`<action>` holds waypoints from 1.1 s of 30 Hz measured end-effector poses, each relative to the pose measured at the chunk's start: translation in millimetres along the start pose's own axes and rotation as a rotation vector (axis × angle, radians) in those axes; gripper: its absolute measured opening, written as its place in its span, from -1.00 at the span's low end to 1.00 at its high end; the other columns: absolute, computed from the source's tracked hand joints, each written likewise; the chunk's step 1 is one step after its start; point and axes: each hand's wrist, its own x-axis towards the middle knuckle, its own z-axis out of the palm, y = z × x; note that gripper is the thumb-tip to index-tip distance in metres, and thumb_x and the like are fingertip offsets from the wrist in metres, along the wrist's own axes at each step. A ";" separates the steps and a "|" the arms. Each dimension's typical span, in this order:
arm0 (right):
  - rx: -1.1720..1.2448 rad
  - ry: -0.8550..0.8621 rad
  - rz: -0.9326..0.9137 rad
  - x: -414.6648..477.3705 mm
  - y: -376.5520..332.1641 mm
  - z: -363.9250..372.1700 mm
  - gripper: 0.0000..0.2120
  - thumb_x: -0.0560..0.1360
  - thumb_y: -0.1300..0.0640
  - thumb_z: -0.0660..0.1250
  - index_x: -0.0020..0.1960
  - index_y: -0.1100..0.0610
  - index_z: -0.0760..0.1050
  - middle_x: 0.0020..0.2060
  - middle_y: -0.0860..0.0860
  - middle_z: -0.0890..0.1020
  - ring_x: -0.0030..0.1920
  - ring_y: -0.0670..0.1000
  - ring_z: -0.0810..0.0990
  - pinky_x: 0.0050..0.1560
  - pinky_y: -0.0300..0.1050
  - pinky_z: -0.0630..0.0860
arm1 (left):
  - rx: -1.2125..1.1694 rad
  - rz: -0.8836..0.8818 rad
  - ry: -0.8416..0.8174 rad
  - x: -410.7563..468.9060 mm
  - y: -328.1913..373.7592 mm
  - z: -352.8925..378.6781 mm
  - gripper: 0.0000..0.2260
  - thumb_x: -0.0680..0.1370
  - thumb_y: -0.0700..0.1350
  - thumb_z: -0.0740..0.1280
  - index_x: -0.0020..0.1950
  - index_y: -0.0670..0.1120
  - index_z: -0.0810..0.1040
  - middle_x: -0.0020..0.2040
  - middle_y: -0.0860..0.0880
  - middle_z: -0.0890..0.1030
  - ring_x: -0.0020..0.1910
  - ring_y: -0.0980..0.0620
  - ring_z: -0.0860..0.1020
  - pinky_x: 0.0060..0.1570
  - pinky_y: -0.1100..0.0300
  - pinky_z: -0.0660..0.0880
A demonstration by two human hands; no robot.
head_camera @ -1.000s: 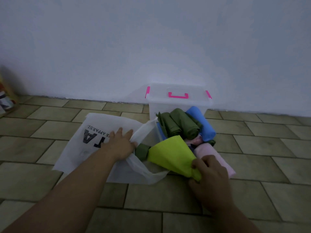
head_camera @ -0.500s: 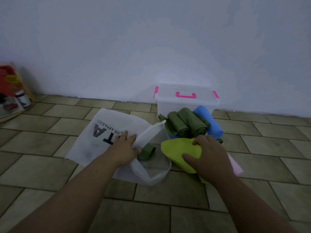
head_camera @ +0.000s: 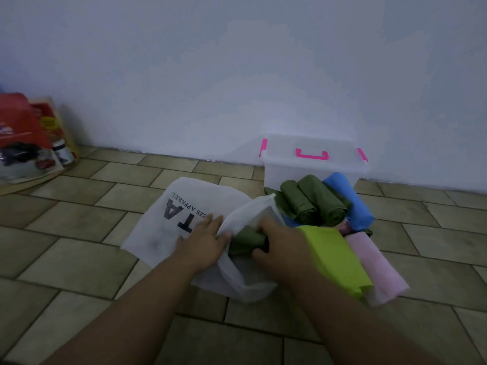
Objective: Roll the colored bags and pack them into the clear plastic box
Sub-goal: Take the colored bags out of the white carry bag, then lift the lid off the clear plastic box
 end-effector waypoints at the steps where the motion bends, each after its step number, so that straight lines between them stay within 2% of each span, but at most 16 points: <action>1: 0.041 0.053 0.007 -6.5 4.0 -9.9 -0.78 0.28 -0.01 0.31 -0.10 -0.04 0.38 -0.29 -0.07 0.49 -0.29 -0.01 0.47 -0.22 -0.11 0.42 | 0.021 -0.032 -0.011 2.6 -4.2 -1.7 -0.46 0.60 0.25 -0.06 0.54 0.13 -0.05 0.57 0.04 -0.04 0.53 -0.04 -0.03 0.38 -0.29 -0.02; 4: 0.107 0.283 0.069 -34.9 25.0 -35.0 -0.73 0.25 0.10 0.41 -0.08 -0.02 0.45 -0.23 -0.09 0.48 -0.27 -0.07 0.45 -0.30 -0.14 0.44 | 0.090 -0.128 -0.027 11.4 -12.8 -7.8 -0.45 0.59 0.25 -0.08 0.54 0.11 -0.06 0.58 0.03 -0.06 0.54 -0.03 -0.09 0.38 -0.30 -0.06; 6: 0.021 0.382 0.117 -54.8 38.6 -42.9 -0.66 0.22 0.15 0.49 -0.07 0.01 0.46 -0.20 -0.07 0.47 -0.26 -0.06 0.44 -0.30 -0.18 0.44 | 0.090 -0.176 -0.017 16.3 -9.7 -11.3 -0.43 0.58 0.27 -0.08 0.55 0.10 -0.07 0.58 0.03 -0.07 0.54 -0.04 -0.10 0.39 -0.30 -0.08; 7: -0.049 0.380 0.118 -62.9 42.5 -42.5 -0.64 0.19 0.17 0.52 -0.08 0.04 0.48 -0.21 -0.04 0.47 -0.26 -0.04 0.44 -0.31 -0.17 0.44 | 0.079 -0.190 -0.008 18.0 -5.9 -12.6 -0.41 0.57 0.28 -0.08 0.55 0.10 -0.08 0.58 0.02 -0.08 0.54 -0.04 -0.10 0.39 -0.31 -0.09; 11: -0.306 0.138 0.057 -79.4 38.2 -18.8 -0.69 0.17 0.13 0.53 -0.11 0.04 0.56 -0.27 0.03 0.47 -0.32 0.04 0.45 -0.37 -0.05 0.43 | 0.056 -0.194 0.022 17.7 13.8 -14.9 -0.34 0.53 0.36 -0.07 0.54 0.12 -0.14 0.57 0.01 -0.13 0.54 -0.07 -0.12 0.38 -0.34 -0.12; 14: -0.416 -0.024 0.106 -71.4 35.1 -7.5 -0.67 0.30 -0.09 0.36 0.05 -0.07 0.51 -0.18 0.01 0.49 -0.22 0.06 0.48 -0.22 -0.04 0.40 | 0.043 -0.158 -0.003 7.4 21.5 -23.3 -0.19 0.43 0.47 -0.03 0.53 0.11 -0.23 0.56 0.00 -0.22 0.53 -0.08 -0.18 0.37 -0.37 -0.11; 18: -0.458 -0.093 0.100 -60.5 34.1 -5.5 -0.51 0.37 -0.28 0.18 0.25 -0.16 0.41 0.05 0.01 0.53 0.04 0.09 0.50 0.05 0.06 0.36 | 0.152 -0.163 -0.108 -16.5 18.0 -31.6 0.07 0.27 0.56 0.13 0.50 0.06 -0.36 0.54 0.00 -0.34 0.52 -0.10 -0.27 0.35 -0.39 -0.09; 20: -0.468 -0.110 0.123 -58.7 33.5 -6.3 -0.41 0.34 -0.37 0.13 0.33 -0.22 0.35 0.21 0.03 0.51 0.20 0.11 0.46 0.22 0.19 0.27 | 0.237 -0.142 -0.138 -28.8 17.3 -21.4 0.04 0.30 0.51 0.19 0.49 0.09 -0.36 0.53 0.02 -0.36 0.50 -0.10 -0.31 0.34 -0.41 -0.12; 22: -0.452 -0.097 0.191 -59.5 34.5 -9.5 -0.35 0.33 -0.45 0.07 0.38 -0.29 0.27 0.34 0.04 0.45 0.35 0.14 0.38 0.33 0.33 0.09 | 0.269 -0.116 -0.135 -36.6 19.2 -6.7 -0.02 0.34 0.47 0.18 0.48 0.13 -0.37 0.53 0.02 -0.36 0.50 -0.11 -0.32 0.32 -0.42 -0.15; 24: -0.433 -0.146 0.225 -61.7 40.0 -11.4 -0.33 0.35 -0.50 -0.04 0.43 -0.36 0.04 0.46 0.00 0.28 0.47 0.13 0.19 0.36 0.35 -0.08 | 0.257 -0.126 -0.135 -36.5 20.2 7.1 -0.05 0.37 0.46 0.15 0.47 0.13 -0.40 0.53 0.00 -0.34 0.50 -0.12 -0.31 0.31 -0.42 -0.16; 26: -0.365 -0.219 0.240 -62.5 48.8 -8.1 -0.34 0.41 -0.45 -0.07 0.45 -0.35 -0.18 0.50 -0.07 0.17 0.50 0.07 0.05 0.39 0.29 -0.02 | 0.229 -0.171 -0.152 -28.9 18.9 14.8 -0.06 0.37 0.46 0.11 0.48 0.10 -0.38 0.54 -0.02 -0.33 0.50 -0.13 -0.30 0.31 -0.43 -0.15; 29: -0.342 -0.262 0.250 -55.3 50.8 -8.7 -0.35 0.45 -0.40 -0.03 0.45 -0.34 -0.22 0.43 -0.15 0.27 0.48 0.04 0.07 0.37 0.22 0.12 | 0.181 -0.291 -0.107 -3.2 18.7 15.1 -0.08 0.38 0.48 0.04 0.48 0.07 -0.40 0.53 -0.04 -0.35 0.50 -0.17 -0.29 0.31 -0.44 -0.13; 31: -0.332 -0.278 0.266 -50.1 50.9 -9.0 -0.36 0.46 -0.40 -0.03 0.44 -0.36 -0.25 0.42 -0.19 0.28 0.49 0.03 0.03 0.38 0.22 0.10 | 0.089 -0.388 -0.047 22.7 24.7 7.9 -0.08 0.38 0.48 0.03 0.47 0.07 -0.41 0.53 -0.07 -0.35 0.49 -0.21 -0.30 0.30 -0.45 -0.15; 33: -0.327 -0.289 0.288 -49.7 51.5 -6.8 -0.36 0.46 -0.41 -0.04 0.41 -0.39 -0.30 0.45 -0.22 0.24 0.51 0.02 -0.01 0.38 0.22 0.07 | -0.060 -0.461 -0.002 52.2 37.2 -3.0 -0.11 0.41 0.46 0.07 0.50 0.08 -0.33 0.54 -0.13 -0.29 0.48 -0.28 -0.28 0.32 -0.44 -0.16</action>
